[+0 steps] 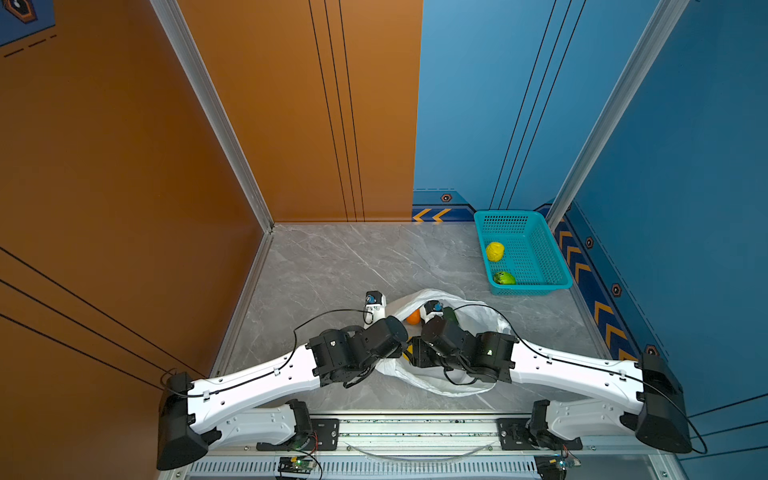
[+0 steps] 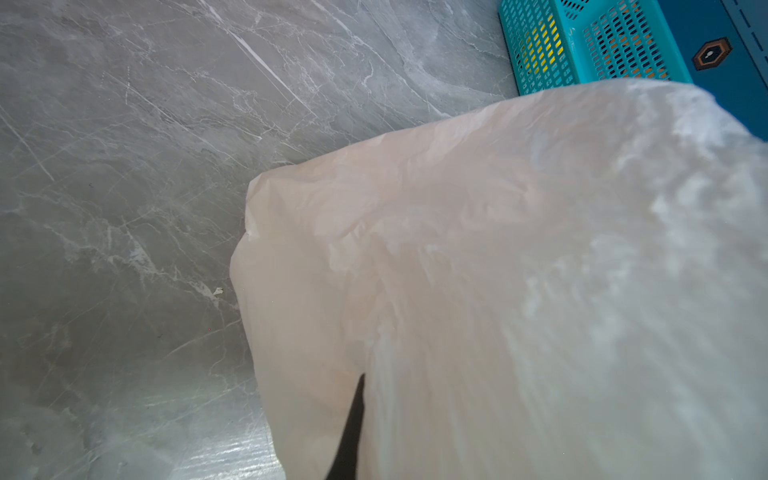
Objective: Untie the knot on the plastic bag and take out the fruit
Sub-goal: 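Lower the right gripper onto the yellow-red peach and close on it, then carry the peach to the teal basket and release it with the right gripper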
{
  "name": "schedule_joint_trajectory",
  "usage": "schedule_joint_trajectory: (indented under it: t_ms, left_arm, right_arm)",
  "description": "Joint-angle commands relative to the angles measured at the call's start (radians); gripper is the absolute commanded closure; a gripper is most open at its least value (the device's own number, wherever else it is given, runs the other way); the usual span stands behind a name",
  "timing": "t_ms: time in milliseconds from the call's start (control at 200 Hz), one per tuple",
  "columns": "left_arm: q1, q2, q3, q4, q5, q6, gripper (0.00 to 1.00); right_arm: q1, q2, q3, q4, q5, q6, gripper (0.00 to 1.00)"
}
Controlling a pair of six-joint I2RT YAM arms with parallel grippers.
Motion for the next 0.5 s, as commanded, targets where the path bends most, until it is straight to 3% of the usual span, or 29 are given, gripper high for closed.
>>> schedule_joint_trajectory:
  t_ms: [0, 310, 496]
  left_arm:
    - [0.010, -0.005, 0.023, 0.005, -0.025, 0.014, 1.00]
    - [0.021, 0.006, 0.029, 0.005, -0.019, 0.022, 1.00]
    - [0.019, 0.008, 0.029, 0.007, -0.016, 0.019, 1.00]
  right_arm:
    - [0.025, -0.049, 0.069, -0.156, 0.026, -0.041, 0.54]
    - [0.025, -0.150, 0.193, -0.317, 0.021, -0.065, 0.54]
    - [-0.052, -0.181, 0.314, -0.397, 0.022, -0.122, 0.53]
